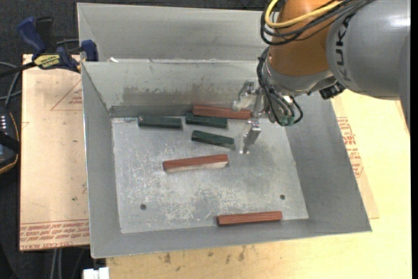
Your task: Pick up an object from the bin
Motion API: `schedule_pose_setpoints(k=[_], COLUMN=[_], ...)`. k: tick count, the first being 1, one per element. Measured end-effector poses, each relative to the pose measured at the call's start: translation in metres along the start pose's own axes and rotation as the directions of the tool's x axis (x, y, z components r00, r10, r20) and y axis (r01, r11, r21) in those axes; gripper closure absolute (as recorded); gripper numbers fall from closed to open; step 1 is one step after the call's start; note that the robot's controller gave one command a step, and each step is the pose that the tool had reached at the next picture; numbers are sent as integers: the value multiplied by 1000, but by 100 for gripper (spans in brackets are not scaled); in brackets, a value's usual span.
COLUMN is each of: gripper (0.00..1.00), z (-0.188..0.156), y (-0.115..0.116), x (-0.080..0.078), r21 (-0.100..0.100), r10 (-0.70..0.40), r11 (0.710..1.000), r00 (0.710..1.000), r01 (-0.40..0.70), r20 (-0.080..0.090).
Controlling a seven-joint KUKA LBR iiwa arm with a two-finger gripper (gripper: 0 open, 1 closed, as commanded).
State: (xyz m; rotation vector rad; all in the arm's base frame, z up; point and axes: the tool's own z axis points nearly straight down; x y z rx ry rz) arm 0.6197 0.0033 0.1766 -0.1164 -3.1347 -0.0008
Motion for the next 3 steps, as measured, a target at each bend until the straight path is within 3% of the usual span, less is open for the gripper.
schedule_pose_setpoints(k=[1,2,3], gripper=[100,100,100], z=[92,92,-49], y=[10,11,17], x=[-12,-11,-18], r21=[0,0,1], r10=[-138,-138,-177], r11=[990,990,984], r00=[990,990,984], r01=[138,138,177], r20=[42,42,13])
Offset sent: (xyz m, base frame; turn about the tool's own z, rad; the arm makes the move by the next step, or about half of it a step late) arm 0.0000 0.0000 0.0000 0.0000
